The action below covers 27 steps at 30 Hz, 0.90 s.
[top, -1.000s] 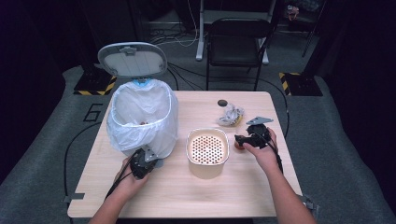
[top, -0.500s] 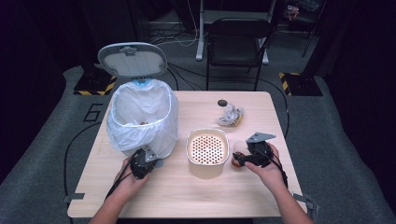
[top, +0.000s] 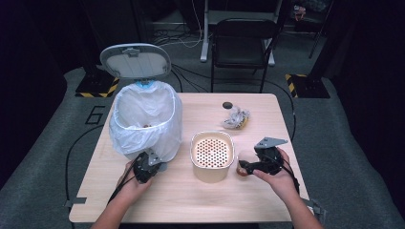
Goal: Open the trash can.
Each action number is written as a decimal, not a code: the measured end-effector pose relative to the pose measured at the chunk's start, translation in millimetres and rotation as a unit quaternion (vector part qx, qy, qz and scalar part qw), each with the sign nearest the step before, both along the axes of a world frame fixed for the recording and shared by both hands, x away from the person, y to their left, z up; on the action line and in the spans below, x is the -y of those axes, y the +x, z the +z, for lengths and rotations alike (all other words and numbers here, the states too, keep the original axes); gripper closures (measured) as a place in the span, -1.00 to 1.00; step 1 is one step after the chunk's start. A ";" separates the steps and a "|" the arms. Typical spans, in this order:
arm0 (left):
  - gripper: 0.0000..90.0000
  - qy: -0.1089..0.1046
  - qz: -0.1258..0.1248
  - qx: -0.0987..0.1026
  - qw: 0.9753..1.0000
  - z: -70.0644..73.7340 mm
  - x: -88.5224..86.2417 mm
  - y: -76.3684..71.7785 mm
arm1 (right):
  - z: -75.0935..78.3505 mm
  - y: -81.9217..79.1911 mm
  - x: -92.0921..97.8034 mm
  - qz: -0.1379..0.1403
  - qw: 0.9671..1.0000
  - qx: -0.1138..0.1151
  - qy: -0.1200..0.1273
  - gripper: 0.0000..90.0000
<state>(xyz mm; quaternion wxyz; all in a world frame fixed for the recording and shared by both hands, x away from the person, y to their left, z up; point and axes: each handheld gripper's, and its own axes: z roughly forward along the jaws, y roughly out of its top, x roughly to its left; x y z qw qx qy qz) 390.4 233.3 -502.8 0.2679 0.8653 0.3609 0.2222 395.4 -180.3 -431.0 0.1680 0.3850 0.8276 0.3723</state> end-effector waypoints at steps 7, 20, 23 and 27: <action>1.00 0.000 0.000 0.001 1.000 0.0 0.0 -0.1 | 27.9 3.1 1.9 0.004 1.000 0.015 -0.008 -0.63; 1.00 0.002 -0.001 -0.001 1.000 0.4 -0.4 0.0 | 67.8 49.3 6.8 -0.029 0.999 0.027 -0.023 -0.57; 1.00 -0.003 0.002 -0.002 1.000 0.0 0.0 0.1 | 71.3 70.4 1.9 -0.040 0.999 0.021 -0.020 -0.57; 1.00 -0.003 0.000 -0.001 1.000 -0.1 -0.1 0.1 | 71.4 90.7 -4.4 -0.050 0.998 0.017 -0.019 -0.59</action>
